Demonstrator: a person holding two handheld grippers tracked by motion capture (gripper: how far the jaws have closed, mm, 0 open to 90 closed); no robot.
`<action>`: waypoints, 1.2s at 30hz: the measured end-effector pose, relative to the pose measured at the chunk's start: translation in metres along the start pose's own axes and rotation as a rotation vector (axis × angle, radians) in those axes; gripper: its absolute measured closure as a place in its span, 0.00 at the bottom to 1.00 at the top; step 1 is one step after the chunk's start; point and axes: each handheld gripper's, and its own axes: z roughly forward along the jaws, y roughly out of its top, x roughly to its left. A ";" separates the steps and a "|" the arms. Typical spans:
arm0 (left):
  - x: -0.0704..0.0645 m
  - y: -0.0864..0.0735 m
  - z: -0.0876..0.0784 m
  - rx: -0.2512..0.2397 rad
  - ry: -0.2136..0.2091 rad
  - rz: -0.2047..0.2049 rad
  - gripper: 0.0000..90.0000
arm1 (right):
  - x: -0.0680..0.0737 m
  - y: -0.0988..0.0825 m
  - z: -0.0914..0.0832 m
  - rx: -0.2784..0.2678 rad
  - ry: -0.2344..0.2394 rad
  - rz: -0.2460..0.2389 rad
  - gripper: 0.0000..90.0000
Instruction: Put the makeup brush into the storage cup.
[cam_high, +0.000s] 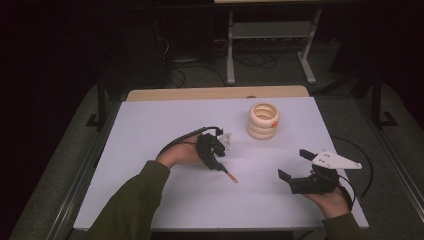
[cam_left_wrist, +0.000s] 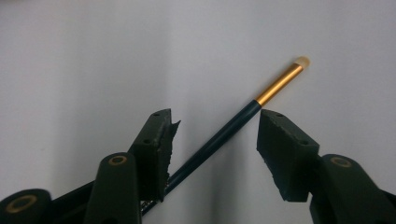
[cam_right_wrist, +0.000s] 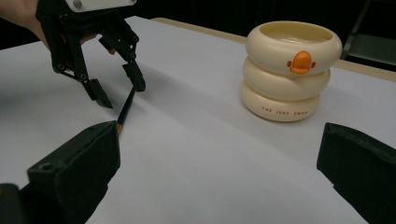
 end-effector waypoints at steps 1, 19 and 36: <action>0.000 0.000 0.000 0.004 -0.002 0.002 0.53 | 0.000 0.000 0.000 -0.001 0.000 0.002 0.00; -0.003 0.002 0.009 0.048 -0.039 0.040 0.66 | 0.000 0.000 -0.001 -0.003 0.002 0.005 0.00; -0.004 0.001 0.014 0.072 -0.053 0.052 0.74 | -0.001 0.000 -0.001 -0.009 0.001 0.008 0.00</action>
